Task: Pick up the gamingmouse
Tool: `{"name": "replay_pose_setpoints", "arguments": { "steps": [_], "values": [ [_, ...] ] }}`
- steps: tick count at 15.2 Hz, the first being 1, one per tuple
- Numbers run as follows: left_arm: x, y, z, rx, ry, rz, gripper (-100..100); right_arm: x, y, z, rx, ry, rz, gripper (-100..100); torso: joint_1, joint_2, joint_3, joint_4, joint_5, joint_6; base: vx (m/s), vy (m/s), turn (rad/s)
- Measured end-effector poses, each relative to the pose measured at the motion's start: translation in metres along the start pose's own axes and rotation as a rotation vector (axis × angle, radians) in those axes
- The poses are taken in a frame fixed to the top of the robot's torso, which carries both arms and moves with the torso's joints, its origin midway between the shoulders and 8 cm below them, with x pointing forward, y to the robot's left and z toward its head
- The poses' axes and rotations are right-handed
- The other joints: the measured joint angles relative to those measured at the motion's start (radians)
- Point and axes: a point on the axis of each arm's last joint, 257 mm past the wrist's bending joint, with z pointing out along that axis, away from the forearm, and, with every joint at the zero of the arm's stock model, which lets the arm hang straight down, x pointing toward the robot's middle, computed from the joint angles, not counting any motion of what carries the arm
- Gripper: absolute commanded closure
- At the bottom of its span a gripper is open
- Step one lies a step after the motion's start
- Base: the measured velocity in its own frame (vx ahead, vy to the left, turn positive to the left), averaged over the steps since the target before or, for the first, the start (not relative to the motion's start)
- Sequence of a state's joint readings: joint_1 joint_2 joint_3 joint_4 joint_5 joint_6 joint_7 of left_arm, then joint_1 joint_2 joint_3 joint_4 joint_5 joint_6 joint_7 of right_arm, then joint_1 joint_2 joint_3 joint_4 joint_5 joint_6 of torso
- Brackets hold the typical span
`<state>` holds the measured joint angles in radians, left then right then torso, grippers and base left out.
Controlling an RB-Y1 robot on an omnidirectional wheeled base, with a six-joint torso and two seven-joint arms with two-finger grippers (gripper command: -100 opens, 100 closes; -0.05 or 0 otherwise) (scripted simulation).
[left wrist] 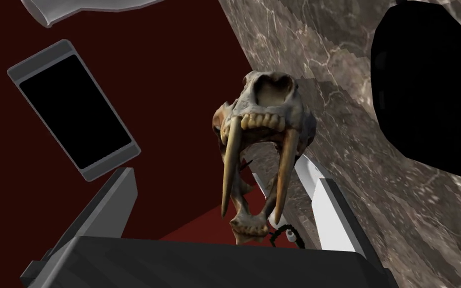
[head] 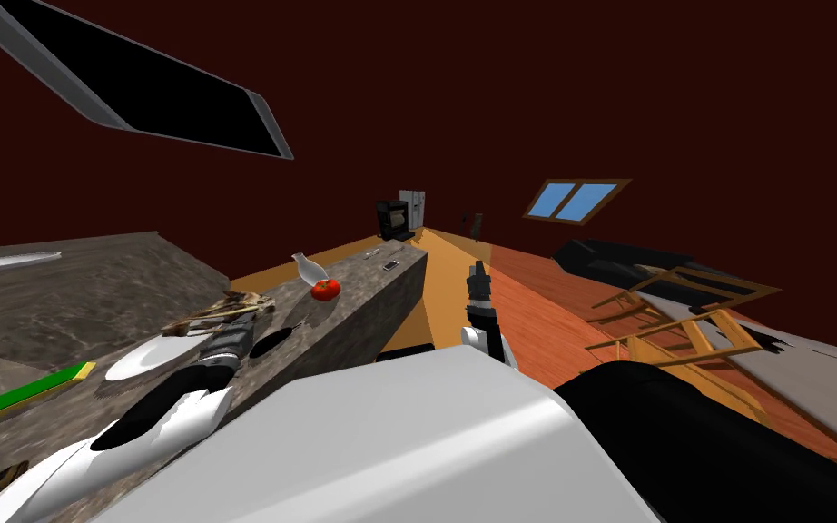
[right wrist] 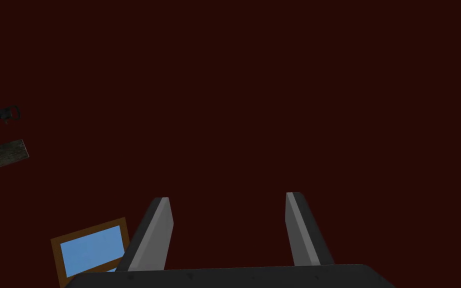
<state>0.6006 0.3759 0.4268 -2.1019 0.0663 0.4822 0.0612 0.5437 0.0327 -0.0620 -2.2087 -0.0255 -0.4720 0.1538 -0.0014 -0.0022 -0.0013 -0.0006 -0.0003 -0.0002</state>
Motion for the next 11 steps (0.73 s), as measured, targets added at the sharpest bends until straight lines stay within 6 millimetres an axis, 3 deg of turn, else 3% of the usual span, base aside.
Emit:
{"name": "replay_pose_setpoints", "arguments": {
  "steps": [11],
  "values": [
    [-0.057,0.075,-0.007,-0.251,-0.101,-0.063,-100,0.000,0.000,0.000,0.000,0.000,0.000,0,0.000,0.000,0.000,0.000,0.000,0.000,0.032,-0.013,-0.073]
  ]
}}
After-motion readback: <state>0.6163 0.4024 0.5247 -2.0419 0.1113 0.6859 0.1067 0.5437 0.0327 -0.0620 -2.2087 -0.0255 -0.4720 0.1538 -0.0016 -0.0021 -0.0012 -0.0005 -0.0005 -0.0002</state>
